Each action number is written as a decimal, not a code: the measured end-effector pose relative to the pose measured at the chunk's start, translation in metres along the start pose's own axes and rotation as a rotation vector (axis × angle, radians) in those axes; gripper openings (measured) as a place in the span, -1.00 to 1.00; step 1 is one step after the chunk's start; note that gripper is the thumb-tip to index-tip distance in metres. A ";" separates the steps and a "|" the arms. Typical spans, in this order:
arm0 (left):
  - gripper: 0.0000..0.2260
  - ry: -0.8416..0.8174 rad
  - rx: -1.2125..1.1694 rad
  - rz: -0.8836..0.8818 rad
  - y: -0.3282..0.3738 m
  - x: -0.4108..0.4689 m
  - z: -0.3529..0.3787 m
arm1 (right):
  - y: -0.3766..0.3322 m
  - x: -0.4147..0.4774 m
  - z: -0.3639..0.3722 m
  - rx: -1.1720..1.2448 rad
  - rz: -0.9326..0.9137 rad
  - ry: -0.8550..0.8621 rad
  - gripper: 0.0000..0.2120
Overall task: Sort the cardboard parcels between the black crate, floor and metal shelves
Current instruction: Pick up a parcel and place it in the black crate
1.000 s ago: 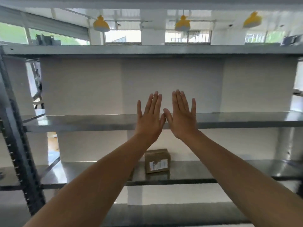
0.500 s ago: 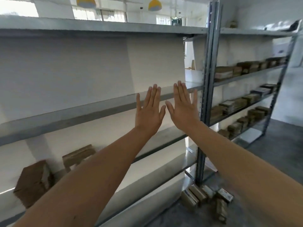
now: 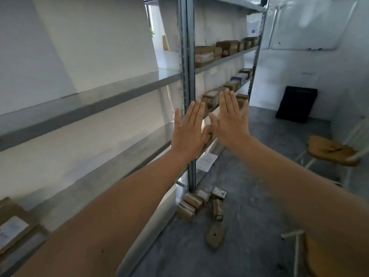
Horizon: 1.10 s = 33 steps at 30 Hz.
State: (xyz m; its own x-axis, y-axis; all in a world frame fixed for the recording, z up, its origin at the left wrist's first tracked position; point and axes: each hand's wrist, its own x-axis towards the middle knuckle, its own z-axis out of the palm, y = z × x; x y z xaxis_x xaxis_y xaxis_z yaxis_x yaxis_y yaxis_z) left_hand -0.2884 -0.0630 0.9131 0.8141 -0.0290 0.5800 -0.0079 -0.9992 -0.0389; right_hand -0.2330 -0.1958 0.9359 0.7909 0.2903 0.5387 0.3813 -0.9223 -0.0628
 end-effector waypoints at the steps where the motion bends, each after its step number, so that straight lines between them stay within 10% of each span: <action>1: -0.46 -0.009 -0.034 0.001 0.002 0.005 0.010 | 0.005 0.003 0.007 -0.021 0.007 -0.017 -0.35; 22: -0.43 -0.278 -0.171 0.098 0.021 0.067 0.211 | 0.109 0.029 0.161 -0.049 0.220 -0.436 -0.34; 33: -0.45 -0.273 -0.108 -0.056 0.099 0.133 0.246 | 0.220 0.092 0.193 0.042 0.040 -0.425 -0.35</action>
State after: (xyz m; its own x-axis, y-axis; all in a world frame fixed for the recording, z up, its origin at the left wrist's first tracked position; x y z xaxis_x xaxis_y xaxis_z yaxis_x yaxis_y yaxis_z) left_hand -0.0385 -0.1590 0.7861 0.9411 0.0199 0.3376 -0.0083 -0.9966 0.0819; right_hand 0.0160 -0.3223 0.8093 0.9291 0.3417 0.1412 0.3583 -0.9264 -0.1157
